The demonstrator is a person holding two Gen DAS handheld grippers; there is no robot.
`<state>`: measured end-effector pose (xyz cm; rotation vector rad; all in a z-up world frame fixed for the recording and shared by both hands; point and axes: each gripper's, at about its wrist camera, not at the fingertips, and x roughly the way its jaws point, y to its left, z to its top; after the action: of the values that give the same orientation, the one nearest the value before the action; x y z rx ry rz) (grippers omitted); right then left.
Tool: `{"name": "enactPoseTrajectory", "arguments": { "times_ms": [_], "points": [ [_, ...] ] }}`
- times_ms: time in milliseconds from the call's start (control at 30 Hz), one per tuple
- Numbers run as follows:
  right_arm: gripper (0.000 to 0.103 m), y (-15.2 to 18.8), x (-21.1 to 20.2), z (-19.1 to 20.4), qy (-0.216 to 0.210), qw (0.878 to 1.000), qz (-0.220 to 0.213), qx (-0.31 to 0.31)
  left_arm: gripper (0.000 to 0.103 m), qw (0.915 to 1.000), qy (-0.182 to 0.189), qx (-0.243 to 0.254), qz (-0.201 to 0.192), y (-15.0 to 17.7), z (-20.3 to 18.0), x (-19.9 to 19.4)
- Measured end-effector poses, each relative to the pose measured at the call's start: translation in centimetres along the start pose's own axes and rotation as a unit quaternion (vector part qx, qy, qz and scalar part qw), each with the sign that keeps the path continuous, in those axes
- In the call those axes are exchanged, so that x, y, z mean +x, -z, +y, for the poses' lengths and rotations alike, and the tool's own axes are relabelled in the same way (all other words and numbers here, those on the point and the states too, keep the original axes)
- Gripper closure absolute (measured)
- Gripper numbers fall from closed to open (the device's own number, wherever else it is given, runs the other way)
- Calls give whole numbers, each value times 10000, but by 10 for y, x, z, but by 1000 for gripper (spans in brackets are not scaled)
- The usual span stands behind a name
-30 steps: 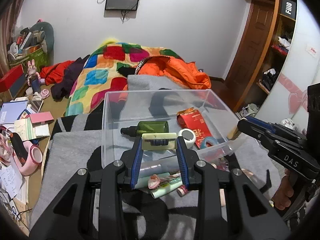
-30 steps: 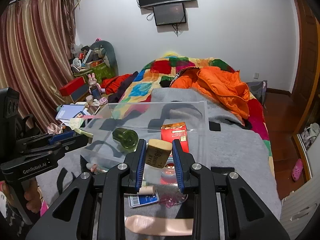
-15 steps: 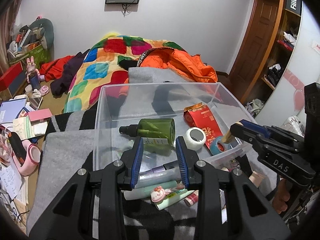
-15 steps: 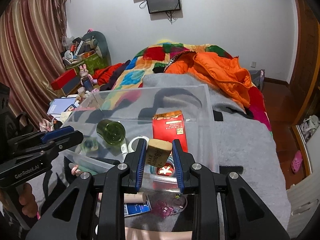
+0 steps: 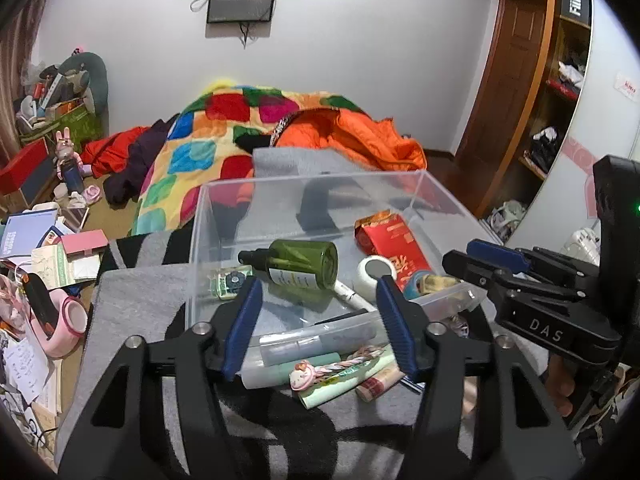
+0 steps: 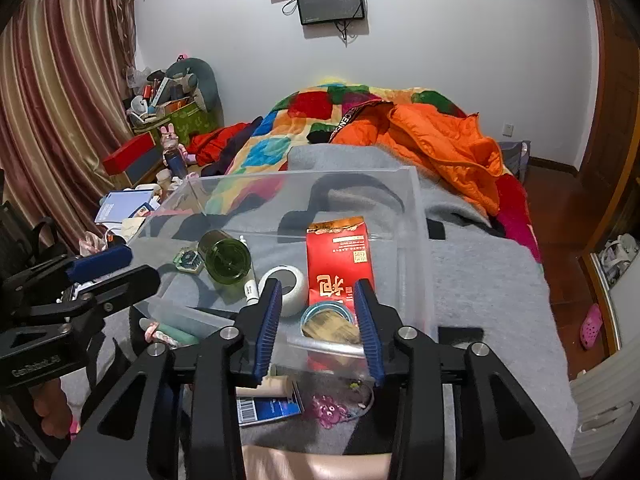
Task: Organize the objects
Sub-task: 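Withdraw both tools and move toward the beige tube on the blanket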
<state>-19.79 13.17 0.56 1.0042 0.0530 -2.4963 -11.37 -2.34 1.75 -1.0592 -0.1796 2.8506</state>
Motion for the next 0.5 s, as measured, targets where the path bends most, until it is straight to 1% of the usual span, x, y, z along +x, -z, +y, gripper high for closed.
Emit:
{"name": "enactPoseTrajectory", "arguments": {
  "times_ms": [100,167,233,333,400,500],
  "points": [
    [61,1,-8,0,34,10000,-54,-10,37,9999,75,-66,-42,0,1,-8],
    [55,2,-16,0,32,9999,-117,4,32,9999,79,-108,-96,0,1,-13],
    [52,4,-25,-1,30,9998,-184,9,31,9997,83,-135,-162,1,2,-18],
    [49,9,-38,0,96,9996,-259,-36,29,9995,104,-209,-191,6,2,-25],
    [47,14,-45,-1,167,9994,-281,-86,27,9996,91,-215,-146,10,2,-28],
    [42,24,-56,-3,254,9992,-278,-113,27,9999,28,-124,-58,18,-1,-30]
  ]
}}
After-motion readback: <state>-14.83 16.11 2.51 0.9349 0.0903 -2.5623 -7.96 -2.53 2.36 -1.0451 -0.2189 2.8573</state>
